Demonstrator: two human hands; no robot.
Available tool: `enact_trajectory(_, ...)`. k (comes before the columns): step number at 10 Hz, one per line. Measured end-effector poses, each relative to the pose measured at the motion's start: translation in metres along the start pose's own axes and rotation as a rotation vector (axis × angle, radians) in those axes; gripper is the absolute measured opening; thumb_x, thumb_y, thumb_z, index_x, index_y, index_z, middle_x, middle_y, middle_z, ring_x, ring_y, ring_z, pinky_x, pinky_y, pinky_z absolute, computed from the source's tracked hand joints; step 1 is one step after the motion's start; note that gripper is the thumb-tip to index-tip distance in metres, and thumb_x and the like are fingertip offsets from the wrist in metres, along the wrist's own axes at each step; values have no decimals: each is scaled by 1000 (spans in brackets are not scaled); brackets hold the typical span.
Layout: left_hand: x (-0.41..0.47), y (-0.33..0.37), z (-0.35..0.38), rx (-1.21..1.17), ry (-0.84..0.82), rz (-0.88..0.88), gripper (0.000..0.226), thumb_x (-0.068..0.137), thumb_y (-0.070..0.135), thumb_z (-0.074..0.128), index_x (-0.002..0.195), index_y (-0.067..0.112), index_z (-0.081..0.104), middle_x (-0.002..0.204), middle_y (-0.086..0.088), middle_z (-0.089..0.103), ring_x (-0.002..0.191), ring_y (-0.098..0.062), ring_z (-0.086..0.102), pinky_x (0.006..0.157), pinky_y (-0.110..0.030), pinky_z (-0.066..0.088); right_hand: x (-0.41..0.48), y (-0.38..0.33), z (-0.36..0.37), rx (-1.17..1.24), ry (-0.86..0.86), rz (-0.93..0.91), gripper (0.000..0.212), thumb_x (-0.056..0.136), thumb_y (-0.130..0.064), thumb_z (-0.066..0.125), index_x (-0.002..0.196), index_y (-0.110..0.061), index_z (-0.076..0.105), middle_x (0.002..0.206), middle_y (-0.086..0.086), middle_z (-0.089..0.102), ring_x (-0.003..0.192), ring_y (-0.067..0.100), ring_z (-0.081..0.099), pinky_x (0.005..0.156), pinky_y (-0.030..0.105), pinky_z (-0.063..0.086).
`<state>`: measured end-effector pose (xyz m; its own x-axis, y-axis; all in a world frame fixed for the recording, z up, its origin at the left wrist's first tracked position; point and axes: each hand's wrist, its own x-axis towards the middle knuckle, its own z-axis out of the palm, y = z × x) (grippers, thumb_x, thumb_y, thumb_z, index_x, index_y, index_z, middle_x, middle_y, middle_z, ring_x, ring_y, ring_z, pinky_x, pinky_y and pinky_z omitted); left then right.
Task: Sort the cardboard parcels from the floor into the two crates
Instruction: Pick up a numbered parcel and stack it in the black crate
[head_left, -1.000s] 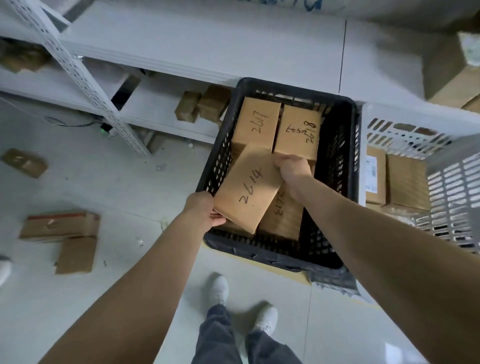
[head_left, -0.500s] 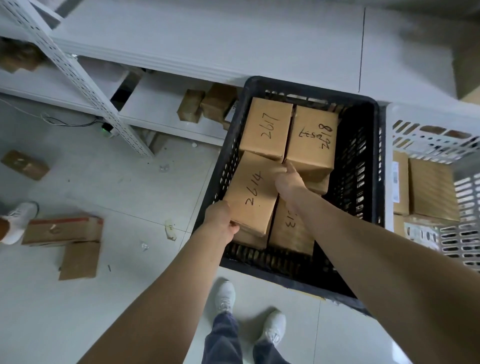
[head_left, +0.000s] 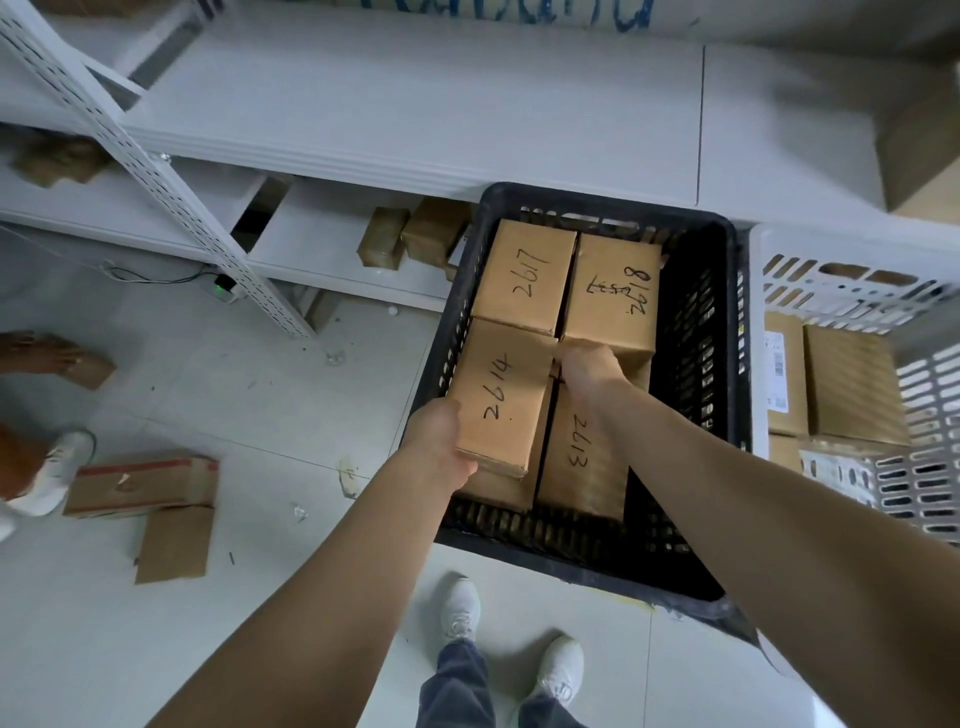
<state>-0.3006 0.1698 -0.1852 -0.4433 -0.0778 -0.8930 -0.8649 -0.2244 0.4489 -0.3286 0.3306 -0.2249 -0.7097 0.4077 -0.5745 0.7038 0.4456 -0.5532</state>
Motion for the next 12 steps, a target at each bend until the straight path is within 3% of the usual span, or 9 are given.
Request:
enact_trajectory(1,-22,10,2,152,-42,85,19,96,18,46,105,7,58,107,-16,62,119,-33,54,94,-38,45,-40,-23,-25,642,65,88,34,97,-17,50,128,-4,56,97,6,60,72,11,52,62,21,45)
enact_trajectory(2,-43,24,9,188,-78,240,18,96,27,49,89,10,54,85,-8,56,88,-23,59,80,-32,49,-59,-27,-45,677,55,-43,44,97,-28,50,131,-2,53,123,17,61,80,10,58,71,18,50)
enact_trajectory(3,-74,35,28,163,-241,409,23,98,31,46,107,12,56,107,-6,62,102,-20,59,95,-34,46,-86,-36,-65,768,45,-154,51,97,-43,46,135,-7,50,125,1,61,115,17,55,103,35,41)
enact_trajectory(4,-101,41,47,145,-380,593,45,98,37,47,134,11,47,126,-8,59,115,-20,57,106,-36,42,-122,-37,-89,889,62,-284,49,98,-44,44,133,-10,51,124,-1,60,115,14,55,105,35,40)
enact_trajectory(7,-180,34,101,322,-900,900,55,94,56,37,124,13,55,122,-4,63,114,-14,61,107,-39,41,-217,-11,-158,1057,462,-542,36,95,-52,39,113,-25,56,126,-4,60,122,7,53,108,33,39)
enact_trajectory(8,-203,20,114,395,-1091,949,71,71,80,48,110,22,62,110,-1,68,109,-14,64,103,-36,45,-248,5,-163,1109,622,-552,51,86,-57,41,120,-22,56,127,-2,61,122,8,54,107,32,39)
enact_trajectory(9,-221,-8,125,516,-1288,946,80,55,88,50,105,27,64,106,3,69,109,-15,64,104,-39,44,-280,30,-160,1158,810,-521,51,80,-61,44,112,-23,60,125,-1,63,121,9,55,108,35,39)
enact_trajectory(11,-263,-104,133,765,-1667,745,80,61,82,45,111,22,62,111,1,67,111,-13,63,107,-39,42,-362,100,-140,1189,1248,-336,42,76,-60,44,98,-30,61,116,-3,65,113,9,59,104,33,43)
enact_trajectory(12,-292,-166,128,876,-1804,621,65,81,73,41,110,19,62,114,-3,67,112,-16,63,107,-42,40,-412,141,-126,1170,1454,-220,36,82,-57,44,92,-29,63,110,0,67,109,12,61,101,35,43)
